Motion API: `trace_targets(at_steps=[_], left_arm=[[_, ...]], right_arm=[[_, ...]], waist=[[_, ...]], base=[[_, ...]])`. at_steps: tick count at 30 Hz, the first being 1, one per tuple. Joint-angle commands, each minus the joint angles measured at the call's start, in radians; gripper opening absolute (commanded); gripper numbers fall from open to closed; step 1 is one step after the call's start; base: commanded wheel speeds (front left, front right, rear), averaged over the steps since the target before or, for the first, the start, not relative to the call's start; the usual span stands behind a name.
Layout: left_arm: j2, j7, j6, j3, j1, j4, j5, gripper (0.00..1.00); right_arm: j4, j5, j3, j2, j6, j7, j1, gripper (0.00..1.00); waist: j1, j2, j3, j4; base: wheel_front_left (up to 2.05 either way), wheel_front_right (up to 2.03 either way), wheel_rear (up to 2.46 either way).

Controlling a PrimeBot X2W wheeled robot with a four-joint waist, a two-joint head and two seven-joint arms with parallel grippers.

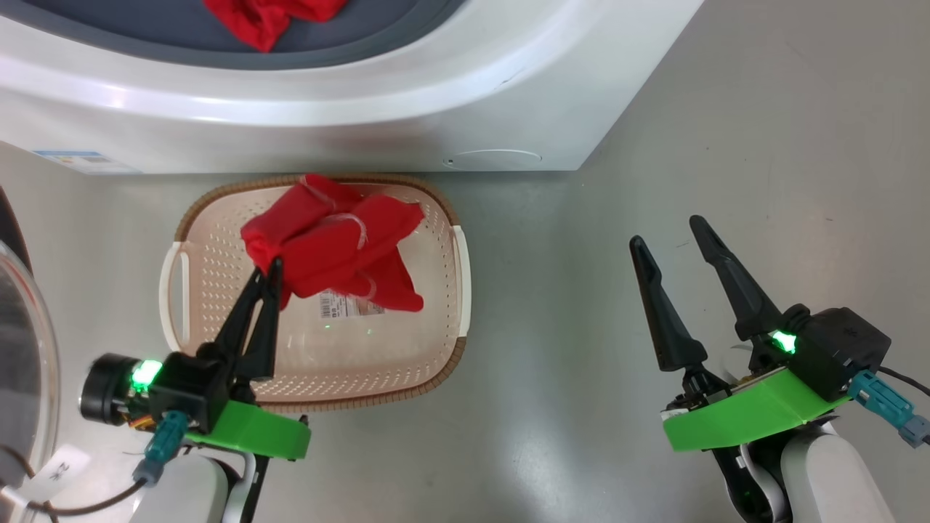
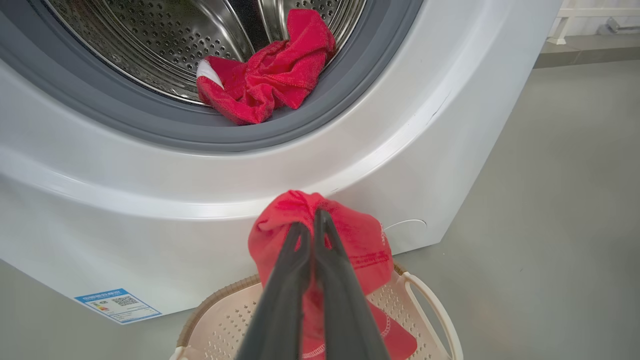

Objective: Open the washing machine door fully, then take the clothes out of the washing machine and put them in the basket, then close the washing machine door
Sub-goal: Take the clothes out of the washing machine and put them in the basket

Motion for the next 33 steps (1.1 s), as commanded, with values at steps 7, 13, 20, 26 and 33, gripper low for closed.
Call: trace_targets(at_steps=[7, 13, 20, 26, 33], left_arm=[[0.001, -0.012, -0.042, 0.051, -0.060, 0.118, 0.036, 0.00], [-0.002, -0.012, -0.081, 0.036, -0.131, 0.278, 0.063, 0.00], [-0.019, -0.012, -0.113, 0.005, -0.225, 0.470, 0.079, 0.00], [-0.031, -0.012, -0.126, -0.015, -0.313, 0.633, 0.085, 0.00], [-0.040, -0.012, -0.122, -0.010, -0.369, 0.724, 0.085, 0.00]], right_arm=[[-0.029, -0.009, 0.027, 0.005, 0.009, -0.003, -0.019, 1.00], [-0.030, -0.009, 0.033, 0.005, 0.009, -0.002, -0.025, 1.00], [-0.034, -0.012, 0.036, 0.005, 0.009, -0.004, -0.031, 1.00], [-0.034, -0.011, 0.045, 0.005, 0.009, -0.006, -0.034, 1.00], [-0.035, -0.012, 0.051, 0.005, 0.009, -0.008, -0.038, 1.00]], waist=[[0.0000, 0.0000, 0.012, -0.001], [0.0000, 0.0000, 0.026, -0.007], [0.0000, 0.0000, 0.049, -0.020], [0.0000, 0.0000, 0.069, -0.033], [0.0000, 0.0000, 0.094, -0.051]], base=[[0.00, 0.00, 0.00], [0.00, 0.00, 0.00], [0.00, 0.00, 0.00], [0.00, 0.00, 0.00], [0.00, 0.00, 0.00]])
